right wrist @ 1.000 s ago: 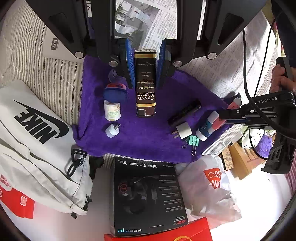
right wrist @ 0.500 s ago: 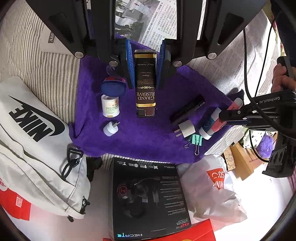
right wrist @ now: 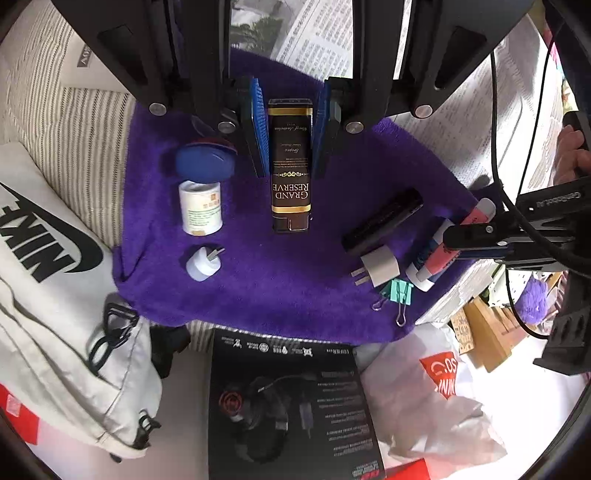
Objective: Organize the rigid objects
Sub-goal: 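Carry the pink pen onto the towel left while right carries the bottle there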
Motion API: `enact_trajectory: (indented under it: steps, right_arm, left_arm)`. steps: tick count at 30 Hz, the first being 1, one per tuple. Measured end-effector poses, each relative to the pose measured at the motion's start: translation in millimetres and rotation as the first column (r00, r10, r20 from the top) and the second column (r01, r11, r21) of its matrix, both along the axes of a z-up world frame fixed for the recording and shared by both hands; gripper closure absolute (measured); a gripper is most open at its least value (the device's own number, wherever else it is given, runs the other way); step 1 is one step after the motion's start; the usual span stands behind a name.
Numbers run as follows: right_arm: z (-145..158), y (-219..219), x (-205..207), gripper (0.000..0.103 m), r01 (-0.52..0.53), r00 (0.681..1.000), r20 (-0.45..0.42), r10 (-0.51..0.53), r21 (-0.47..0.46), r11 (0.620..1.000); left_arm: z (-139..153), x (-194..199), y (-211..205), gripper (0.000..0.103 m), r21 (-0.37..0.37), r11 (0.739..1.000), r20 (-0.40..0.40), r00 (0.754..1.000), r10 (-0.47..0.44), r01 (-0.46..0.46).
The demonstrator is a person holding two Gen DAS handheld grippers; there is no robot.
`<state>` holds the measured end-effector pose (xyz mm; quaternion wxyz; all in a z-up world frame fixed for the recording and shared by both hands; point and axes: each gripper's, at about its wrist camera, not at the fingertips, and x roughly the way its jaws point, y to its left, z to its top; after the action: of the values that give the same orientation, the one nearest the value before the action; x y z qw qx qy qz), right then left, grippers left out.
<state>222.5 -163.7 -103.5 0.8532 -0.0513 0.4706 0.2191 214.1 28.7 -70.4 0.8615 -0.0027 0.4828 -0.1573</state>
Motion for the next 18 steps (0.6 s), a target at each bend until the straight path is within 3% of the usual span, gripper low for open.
enact_trajectory:
  steps: [18]
  right_arm:
    - [-20, 10, 14, 0.080, -0.023, 1.000, -0.021, 0.022, -0.034, 0.999]
  left_arm:
    - [-15, 12, -6, 0.091, 0.002, 1.000, -0.031, 0.999, -0.020, 0.020]
